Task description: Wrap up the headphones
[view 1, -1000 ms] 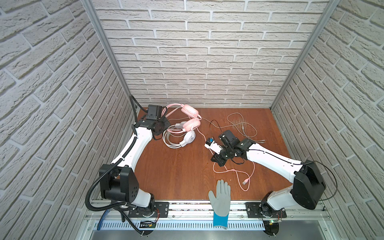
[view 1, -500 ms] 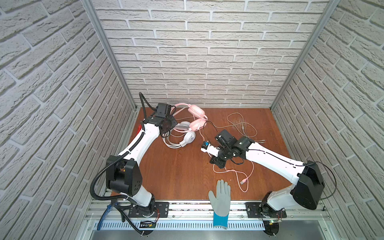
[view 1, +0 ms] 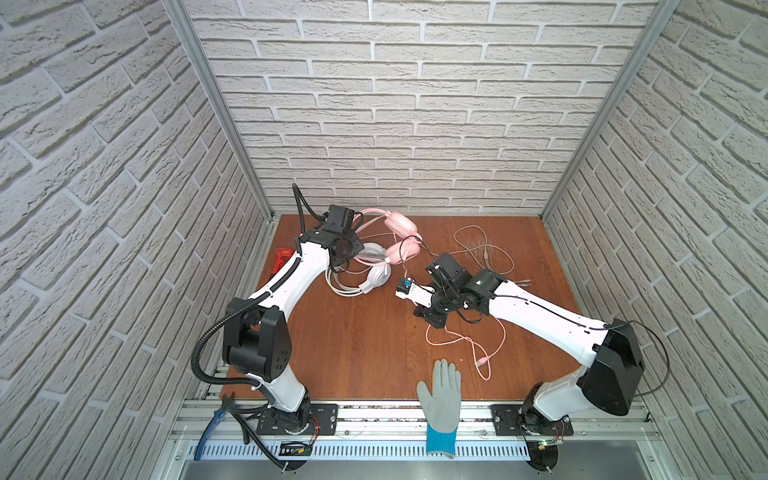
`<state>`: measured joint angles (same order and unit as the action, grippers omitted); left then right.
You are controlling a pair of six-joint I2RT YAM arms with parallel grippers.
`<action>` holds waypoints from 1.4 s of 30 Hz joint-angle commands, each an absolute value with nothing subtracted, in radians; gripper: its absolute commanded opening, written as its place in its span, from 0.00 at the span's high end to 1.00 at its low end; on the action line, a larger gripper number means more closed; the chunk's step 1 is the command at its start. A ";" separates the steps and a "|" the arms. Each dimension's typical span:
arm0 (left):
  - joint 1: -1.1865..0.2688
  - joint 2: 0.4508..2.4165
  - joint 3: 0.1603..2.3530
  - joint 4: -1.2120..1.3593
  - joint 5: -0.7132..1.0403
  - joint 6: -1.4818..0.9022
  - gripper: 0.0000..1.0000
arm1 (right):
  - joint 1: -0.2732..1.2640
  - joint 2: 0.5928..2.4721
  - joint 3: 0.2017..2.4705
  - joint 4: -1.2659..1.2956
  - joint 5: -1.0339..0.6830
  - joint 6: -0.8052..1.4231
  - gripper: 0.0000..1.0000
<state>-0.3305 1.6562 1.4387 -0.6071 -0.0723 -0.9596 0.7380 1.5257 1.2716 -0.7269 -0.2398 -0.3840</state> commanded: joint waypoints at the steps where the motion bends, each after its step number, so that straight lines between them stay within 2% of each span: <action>1: -0.342 1.646 1.489 -0.537 -0.066 -0.998 1.00 | 0.746 1.573 1.335 -0.744 -0.270 -0.423 0.94; 20: -0.345 1.627 1.490 -0.538 -0.075 -1.008 1.00 | 0.746 1.717 1.359 -0.741 -0.352 -0.353 0.94; 42: -0.384 1.691 1.449 -0.596 -0.110 -0.961 1.00 | 0.731 1.797 1.578 -0.755 -0.552 -0.348 0.94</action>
